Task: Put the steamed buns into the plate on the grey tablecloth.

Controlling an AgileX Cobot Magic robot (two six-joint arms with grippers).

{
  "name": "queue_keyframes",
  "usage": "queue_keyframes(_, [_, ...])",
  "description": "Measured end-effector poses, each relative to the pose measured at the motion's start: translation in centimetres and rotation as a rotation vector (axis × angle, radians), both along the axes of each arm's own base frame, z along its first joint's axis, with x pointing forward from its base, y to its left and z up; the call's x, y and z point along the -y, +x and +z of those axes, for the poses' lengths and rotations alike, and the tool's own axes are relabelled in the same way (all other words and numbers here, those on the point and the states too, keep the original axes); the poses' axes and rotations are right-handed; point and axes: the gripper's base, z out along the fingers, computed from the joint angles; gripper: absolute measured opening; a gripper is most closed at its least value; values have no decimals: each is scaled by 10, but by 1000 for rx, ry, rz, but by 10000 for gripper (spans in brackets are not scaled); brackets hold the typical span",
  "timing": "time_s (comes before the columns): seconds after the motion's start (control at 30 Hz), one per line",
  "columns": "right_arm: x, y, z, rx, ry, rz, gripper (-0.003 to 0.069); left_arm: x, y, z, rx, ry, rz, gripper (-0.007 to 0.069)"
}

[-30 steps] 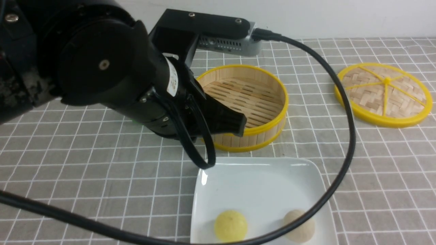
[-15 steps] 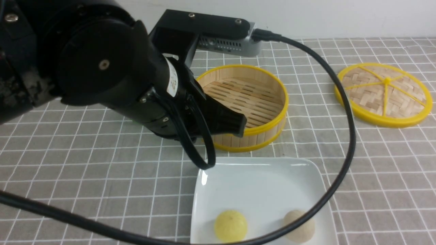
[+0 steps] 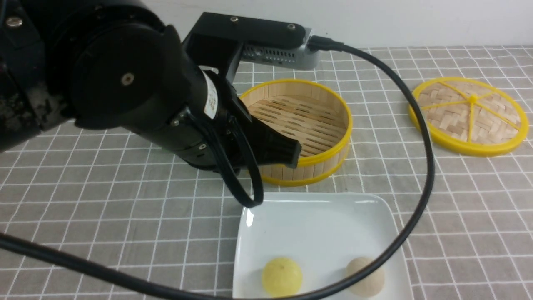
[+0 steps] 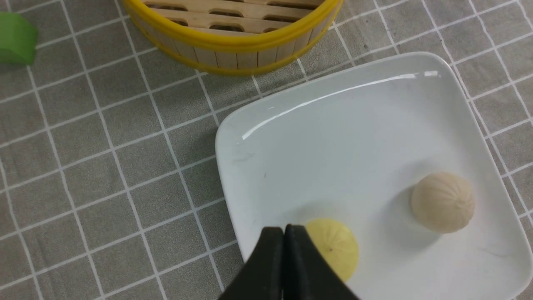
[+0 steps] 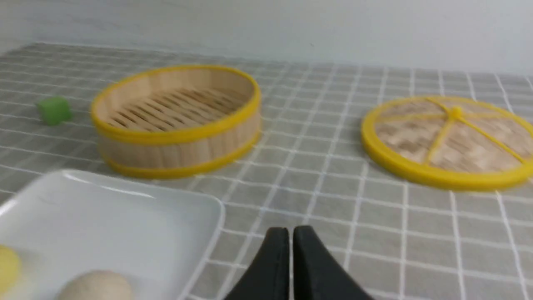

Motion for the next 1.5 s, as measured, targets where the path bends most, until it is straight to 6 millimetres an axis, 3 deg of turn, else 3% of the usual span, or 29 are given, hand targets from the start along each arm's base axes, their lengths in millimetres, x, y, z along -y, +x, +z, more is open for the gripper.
queue_keyframes(0.2, [7, -4, -38, -103, -20, -115, 43, 0, 0, 0, -1, 1, 0, 16])
queue_keyframes(0.57, [10, -4, -38, -100, -16, -172, 57, -9, -6, 8, 27, 32, -29, 19])
queue_keyframes(0.77, [12, -4, -38, -101, -15, -205, 68, -37, -27, 33, 65, 15, -10, 21])
queue_keyframes(1.0, [13, -4, -38, -101, -13, -230, 78, -84, -67, 62, 104, 8, -6, 22])
queue_keyframes(1.3, [13, -4, -38, -101, -13, -230, 89, -141, -111, 94, 285, -99, 10, 21])
queue_keyframes(1.4, [14, -4, -38, -101, -13, -240, 94, -156, -123, 95, 306, -144, 32, 21])
queue_keyframes(1.5, [15, -4, -38, -101, -12, -265, 98, -168, -133, 81, 296, -162, 58, 21])
